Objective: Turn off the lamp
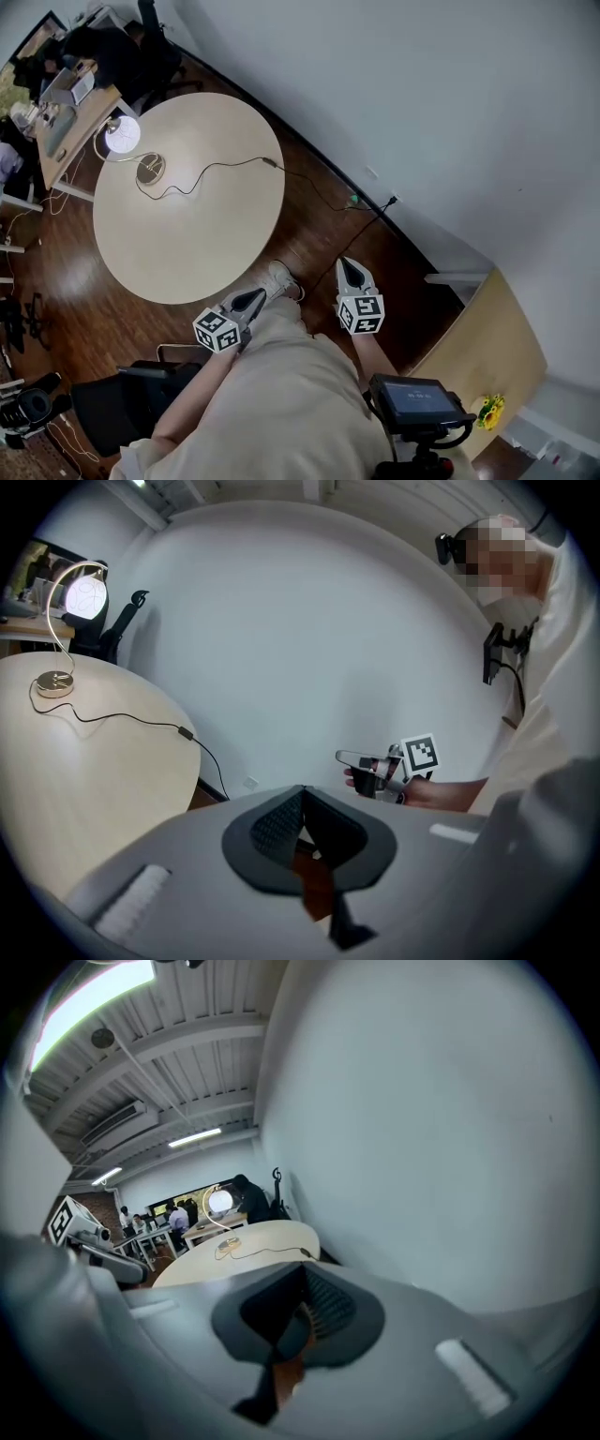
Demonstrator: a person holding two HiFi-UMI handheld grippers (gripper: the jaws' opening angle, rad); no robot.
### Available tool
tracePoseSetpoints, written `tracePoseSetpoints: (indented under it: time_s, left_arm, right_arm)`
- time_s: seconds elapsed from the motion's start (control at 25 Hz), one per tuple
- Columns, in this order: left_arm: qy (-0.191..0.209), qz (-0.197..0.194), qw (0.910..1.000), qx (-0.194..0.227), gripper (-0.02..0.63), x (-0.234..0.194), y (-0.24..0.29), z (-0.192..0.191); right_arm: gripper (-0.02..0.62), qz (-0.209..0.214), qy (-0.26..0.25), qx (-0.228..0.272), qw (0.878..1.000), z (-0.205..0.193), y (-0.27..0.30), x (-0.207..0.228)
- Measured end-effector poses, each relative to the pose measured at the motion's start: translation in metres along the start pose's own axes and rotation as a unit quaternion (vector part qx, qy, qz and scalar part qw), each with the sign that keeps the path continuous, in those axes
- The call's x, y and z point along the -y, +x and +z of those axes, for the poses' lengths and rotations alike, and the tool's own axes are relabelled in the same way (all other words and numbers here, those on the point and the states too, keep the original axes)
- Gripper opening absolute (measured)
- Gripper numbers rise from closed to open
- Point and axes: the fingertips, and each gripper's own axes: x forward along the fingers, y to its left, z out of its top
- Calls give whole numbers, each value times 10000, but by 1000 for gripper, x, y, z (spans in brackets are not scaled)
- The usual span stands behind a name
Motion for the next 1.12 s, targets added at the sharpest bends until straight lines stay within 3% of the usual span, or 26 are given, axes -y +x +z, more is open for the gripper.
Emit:
tracePoseSetpoints:
  time_s: [0.28, 0.48, 0.64, 0.88, 1.12]
  left_arm:
    - [149, -302, 9994, 109, -23, -45, 68, 78]
    - [239, -276, 9991, 194, -23, -82, 98, 121]
    - [253, -31, 9996, 158, -23, -116, 111, 137]
    - [48, 389, 9990, 193, -23, -135, 95, 144]
    - [-190, 1168, 9923, 371, -23, -162, 86, 162]
  right_arm:
    - [3, 24, -210, 6, 9998, 65, 69, 20]
    - [3, 120, -369, -52, 9992, 100, 120, 36]
    - [3, 250, -440, -111, 9987, 114, 166, 43]
    - [3, 722, -504, -452, 9951, 121, 226, 28]
    - [5, 1306, -832, -863, 9842, 128, 301, 17]
